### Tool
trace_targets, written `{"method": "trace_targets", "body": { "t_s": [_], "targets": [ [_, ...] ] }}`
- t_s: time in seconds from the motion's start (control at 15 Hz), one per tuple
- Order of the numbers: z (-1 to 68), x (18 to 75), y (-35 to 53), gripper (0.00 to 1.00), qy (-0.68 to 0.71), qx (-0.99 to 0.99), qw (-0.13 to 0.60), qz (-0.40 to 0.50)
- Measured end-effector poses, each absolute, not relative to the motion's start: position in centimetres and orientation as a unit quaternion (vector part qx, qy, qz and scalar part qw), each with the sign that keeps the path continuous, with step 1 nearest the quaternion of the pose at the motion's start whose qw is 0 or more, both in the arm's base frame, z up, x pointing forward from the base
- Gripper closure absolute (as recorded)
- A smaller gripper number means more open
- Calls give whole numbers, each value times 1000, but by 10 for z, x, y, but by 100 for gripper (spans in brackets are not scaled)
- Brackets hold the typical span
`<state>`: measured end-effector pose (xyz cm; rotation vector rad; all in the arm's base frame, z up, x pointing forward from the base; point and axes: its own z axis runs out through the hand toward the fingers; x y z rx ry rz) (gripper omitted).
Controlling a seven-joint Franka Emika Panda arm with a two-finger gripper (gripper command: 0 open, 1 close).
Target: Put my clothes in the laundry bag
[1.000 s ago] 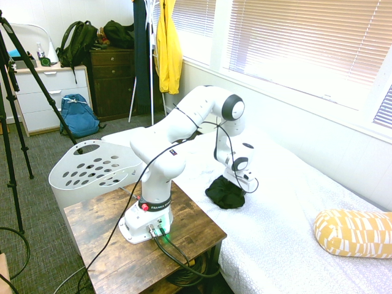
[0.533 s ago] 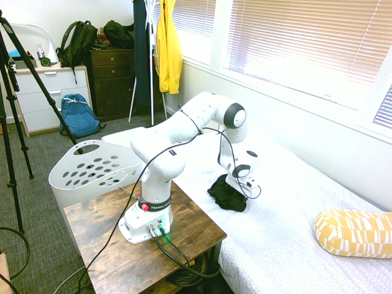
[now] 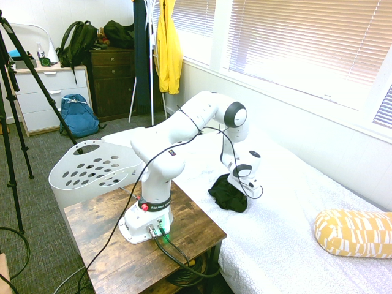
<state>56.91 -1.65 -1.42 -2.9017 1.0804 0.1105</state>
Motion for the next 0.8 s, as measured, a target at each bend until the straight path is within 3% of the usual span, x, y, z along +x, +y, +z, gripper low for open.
{"method": "trace_targets", "body": {
  "t_s": [0.8],
  "targets": [
    [25, 549, 2, 100, 346, -937, 33, 34]
  ]
}}
